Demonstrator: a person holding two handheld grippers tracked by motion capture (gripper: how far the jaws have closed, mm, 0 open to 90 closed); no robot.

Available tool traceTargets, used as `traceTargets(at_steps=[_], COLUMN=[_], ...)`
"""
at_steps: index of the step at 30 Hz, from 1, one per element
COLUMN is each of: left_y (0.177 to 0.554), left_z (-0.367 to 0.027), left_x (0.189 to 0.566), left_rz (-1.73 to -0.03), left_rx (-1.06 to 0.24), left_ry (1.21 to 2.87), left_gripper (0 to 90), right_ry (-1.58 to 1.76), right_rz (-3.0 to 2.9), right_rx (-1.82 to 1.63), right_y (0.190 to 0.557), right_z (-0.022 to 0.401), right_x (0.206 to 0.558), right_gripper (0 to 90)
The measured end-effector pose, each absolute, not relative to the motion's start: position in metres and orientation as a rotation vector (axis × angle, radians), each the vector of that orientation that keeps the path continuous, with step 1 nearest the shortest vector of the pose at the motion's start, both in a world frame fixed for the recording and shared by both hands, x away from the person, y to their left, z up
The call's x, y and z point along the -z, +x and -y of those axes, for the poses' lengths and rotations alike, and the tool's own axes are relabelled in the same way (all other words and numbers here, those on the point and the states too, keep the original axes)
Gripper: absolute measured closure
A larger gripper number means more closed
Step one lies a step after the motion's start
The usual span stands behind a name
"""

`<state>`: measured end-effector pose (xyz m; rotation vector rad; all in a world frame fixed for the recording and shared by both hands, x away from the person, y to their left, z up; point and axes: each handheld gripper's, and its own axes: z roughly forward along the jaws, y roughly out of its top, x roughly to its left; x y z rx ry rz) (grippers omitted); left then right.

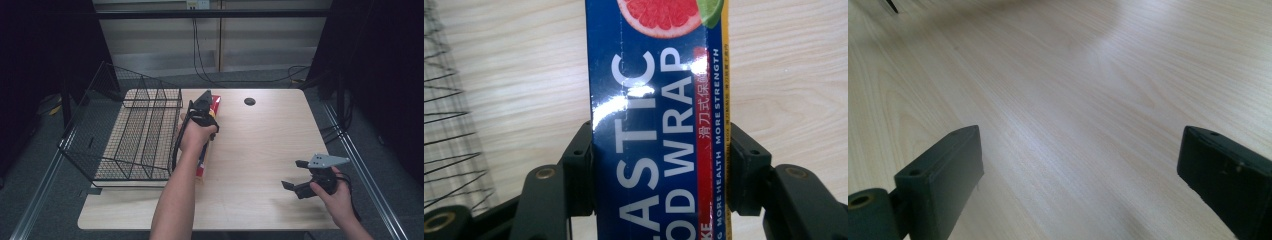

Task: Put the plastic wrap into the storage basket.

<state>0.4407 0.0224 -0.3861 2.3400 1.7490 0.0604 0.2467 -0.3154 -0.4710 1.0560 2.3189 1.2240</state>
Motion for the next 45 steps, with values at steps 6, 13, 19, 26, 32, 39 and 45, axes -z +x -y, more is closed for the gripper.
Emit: traceTargets(at_steps=[6,13,19,26,32,39,45], left_y=[0.440,0.440,0.439,0.439,0.438,0.438,0.437], left_z=[-0.037,-0.048,-0.054,-0.061,-0.066,-0.070,-0.075], left_x=[0.372,0.357,0.347,0.337,0.329,0.319,0.311], left_rz=[-1.778,-1.791,-1.786,-1.799,-1.810,-1.810,-1.806], left_rx=[-0.084,-0.087,-0.089,-0.103,-0.092,-0.092,-0.068], left_ry=[2.319,2.311,2.317,2.306,2.293,2.294,2.294], left_gripper=[43.6,43.6,43.5,43.5,43.5,43.5,43.5], right_ry=[1.055,1.060,1.056,1.056,1.057,1.058,1.057], right_rz=[-2.322,-2.322,-2.318,-2.317,-2.319,-2.320,-2.315], right_rx=[-1.226,-1.219,-1.222,-1.217,-1.215,-1.218,-1.215], right_y=[0.247,0.248,0.248,0.248,0.248,0.248,0.248], right_z=[0.315,0.314,0.315,0.314,0.314,0.314,0.315], right_x=[0.471,0.472,0.472,0.472,0.472,0.472,0.472], right_gripper=[3.9,3.9,3.9,3.9,3.9,3.9,3.8])
